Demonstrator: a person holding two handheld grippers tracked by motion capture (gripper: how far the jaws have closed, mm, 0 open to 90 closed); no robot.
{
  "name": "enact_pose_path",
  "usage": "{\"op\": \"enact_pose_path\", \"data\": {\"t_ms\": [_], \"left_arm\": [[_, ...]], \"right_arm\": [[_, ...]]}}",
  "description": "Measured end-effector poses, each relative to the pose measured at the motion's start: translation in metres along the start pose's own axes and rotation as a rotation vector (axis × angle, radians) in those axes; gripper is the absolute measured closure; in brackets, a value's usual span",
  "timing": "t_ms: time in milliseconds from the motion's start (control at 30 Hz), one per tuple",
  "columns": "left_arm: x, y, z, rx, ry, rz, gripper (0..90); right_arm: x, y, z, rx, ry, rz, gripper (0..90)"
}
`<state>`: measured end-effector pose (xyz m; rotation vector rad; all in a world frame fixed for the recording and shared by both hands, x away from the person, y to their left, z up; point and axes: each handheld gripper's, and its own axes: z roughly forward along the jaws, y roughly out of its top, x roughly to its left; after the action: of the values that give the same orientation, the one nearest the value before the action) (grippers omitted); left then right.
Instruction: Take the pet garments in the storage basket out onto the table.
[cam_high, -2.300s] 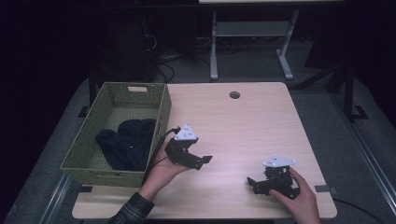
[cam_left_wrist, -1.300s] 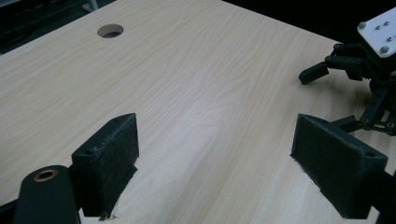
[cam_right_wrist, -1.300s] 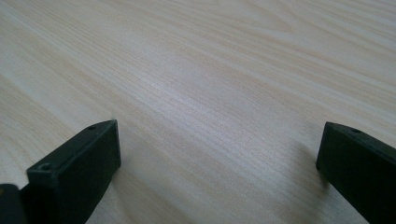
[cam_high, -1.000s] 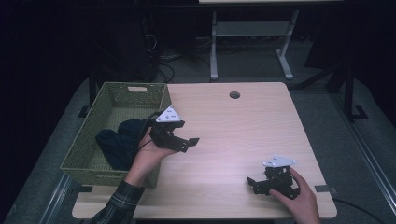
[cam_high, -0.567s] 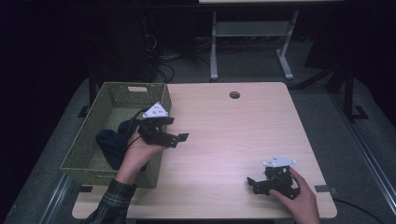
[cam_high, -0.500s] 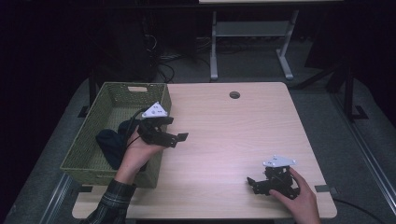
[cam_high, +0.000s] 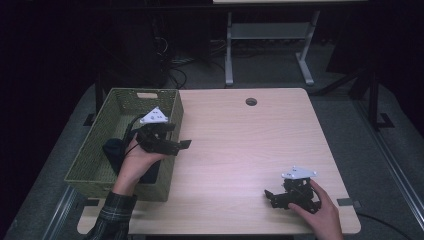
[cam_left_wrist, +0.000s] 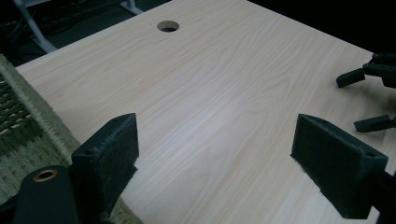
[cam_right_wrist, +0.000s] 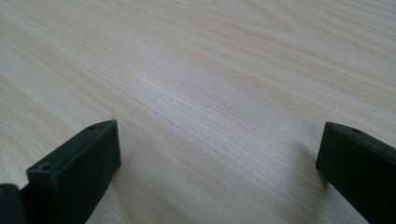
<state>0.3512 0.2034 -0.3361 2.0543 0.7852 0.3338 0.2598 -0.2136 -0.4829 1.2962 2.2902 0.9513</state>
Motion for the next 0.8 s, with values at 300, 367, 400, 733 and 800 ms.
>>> {"op": "enact_pose_path", "data": {"t_ms": [300,367,400,733,800], "left_arm": [[0.015,-0.005,-0.016,-0.003,0.047,-0.026,13.2],[0.018,-0.007,-0.018,-0.004,0.053,-0.03,13.2],[0.019,-0.007,-0.02,-0.001,0.056,-0.033,13.2],[0.031,-0.014,-0.031,0.016,0.105,-0.04,13.3],[0.035,-0.016,-0.034,0.03,0.123,-0.036,13.3]], "right_arm": [[0.0,0.0,0.0,0.0,0.0,0.0,0.0],[0.0,0.0,0.0,0.001,0.0,0.0,0.0],[0.0,0.0,0.0,0.0,0.0,0.0,0.0],[0.0,0.0,0.0,0.001,0.0,0.001,0.0],[0.0,0.0,0.0,0.001,0.0,0.001,0.0]]}}
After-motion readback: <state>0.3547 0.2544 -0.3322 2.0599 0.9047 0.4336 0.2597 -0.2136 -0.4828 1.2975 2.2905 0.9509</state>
